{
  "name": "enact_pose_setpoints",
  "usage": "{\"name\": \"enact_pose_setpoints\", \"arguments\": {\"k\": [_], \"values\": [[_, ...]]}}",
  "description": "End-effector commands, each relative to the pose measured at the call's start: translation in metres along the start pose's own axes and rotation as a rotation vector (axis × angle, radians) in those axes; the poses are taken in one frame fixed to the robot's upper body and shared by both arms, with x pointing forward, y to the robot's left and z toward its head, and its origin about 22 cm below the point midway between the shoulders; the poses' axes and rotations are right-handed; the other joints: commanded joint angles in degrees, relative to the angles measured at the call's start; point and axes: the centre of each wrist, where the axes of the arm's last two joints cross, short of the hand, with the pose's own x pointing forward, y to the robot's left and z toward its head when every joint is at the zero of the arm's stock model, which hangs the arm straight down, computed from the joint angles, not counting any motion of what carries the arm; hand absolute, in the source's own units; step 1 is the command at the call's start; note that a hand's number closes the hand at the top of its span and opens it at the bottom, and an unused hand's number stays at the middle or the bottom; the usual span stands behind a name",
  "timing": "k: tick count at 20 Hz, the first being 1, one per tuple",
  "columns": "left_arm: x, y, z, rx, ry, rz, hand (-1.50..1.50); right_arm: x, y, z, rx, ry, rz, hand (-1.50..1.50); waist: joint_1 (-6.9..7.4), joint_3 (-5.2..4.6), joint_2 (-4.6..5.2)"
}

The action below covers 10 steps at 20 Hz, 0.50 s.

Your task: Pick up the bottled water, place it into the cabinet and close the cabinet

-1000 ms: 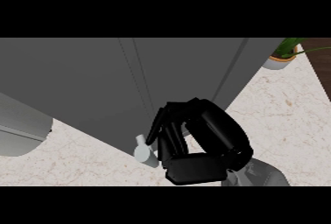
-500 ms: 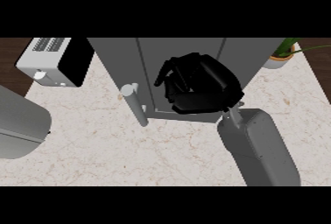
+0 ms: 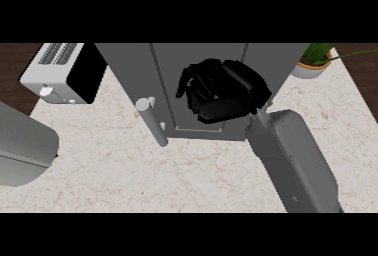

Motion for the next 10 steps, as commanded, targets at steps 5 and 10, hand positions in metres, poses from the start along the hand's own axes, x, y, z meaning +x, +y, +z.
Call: {"name": "enact_pose_setpoints", "arguments": {"k": [5,10], "values": [[-0.003,-0.007,0.001,-0.026,0.029,0.035,-1.50,0.019,-0.001,-0.045,-0.010,-0.004,-0.049,1.50,2.98,-0.86,1.99],[0.005,-0.011,-0.013,-0.028,0.010,0.019,-1.50,0.014,0.002,-0.042,-0.002,-0.013,-0.062,1.50,1.84,-0.82,1.82]]}}
